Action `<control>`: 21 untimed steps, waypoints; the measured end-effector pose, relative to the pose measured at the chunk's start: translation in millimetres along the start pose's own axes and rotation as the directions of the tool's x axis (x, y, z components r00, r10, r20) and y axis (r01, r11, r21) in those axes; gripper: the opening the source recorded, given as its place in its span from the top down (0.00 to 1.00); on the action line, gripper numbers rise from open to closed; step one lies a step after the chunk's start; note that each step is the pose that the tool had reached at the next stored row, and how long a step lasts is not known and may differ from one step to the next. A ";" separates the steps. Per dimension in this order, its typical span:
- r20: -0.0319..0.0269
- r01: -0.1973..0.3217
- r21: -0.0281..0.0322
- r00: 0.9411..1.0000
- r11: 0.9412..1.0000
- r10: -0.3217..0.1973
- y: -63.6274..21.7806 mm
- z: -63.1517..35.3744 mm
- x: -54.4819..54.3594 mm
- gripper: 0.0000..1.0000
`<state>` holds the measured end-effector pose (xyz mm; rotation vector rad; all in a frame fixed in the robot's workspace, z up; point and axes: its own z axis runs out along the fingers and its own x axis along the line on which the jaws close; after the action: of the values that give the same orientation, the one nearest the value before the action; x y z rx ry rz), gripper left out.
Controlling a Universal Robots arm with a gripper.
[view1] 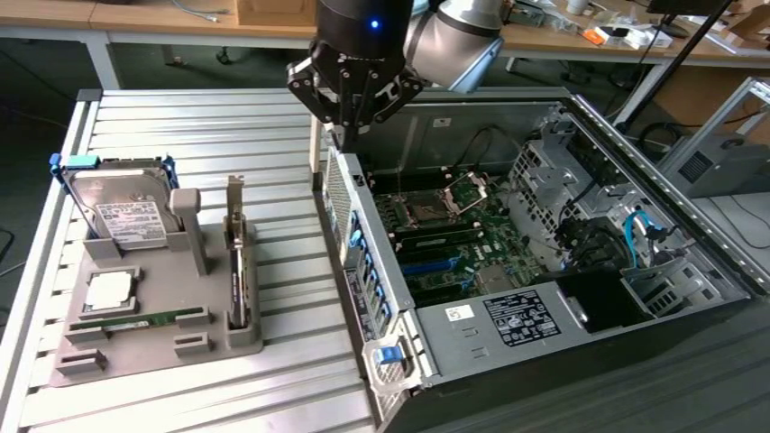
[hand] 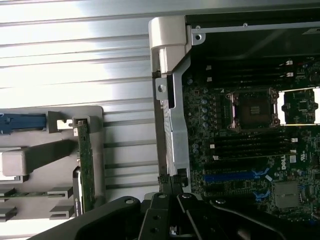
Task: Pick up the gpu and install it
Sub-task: 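Reach for the gpu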
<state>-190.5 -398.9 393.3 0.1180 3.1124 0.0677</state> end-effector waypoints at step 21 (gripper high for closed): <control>0.000 0.000 0.000 1.000 1.000 0.000 -10.0 -0.7 14.0 0.89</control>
<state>-205.3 -407.9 393.3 0.1181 3.1122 0.0677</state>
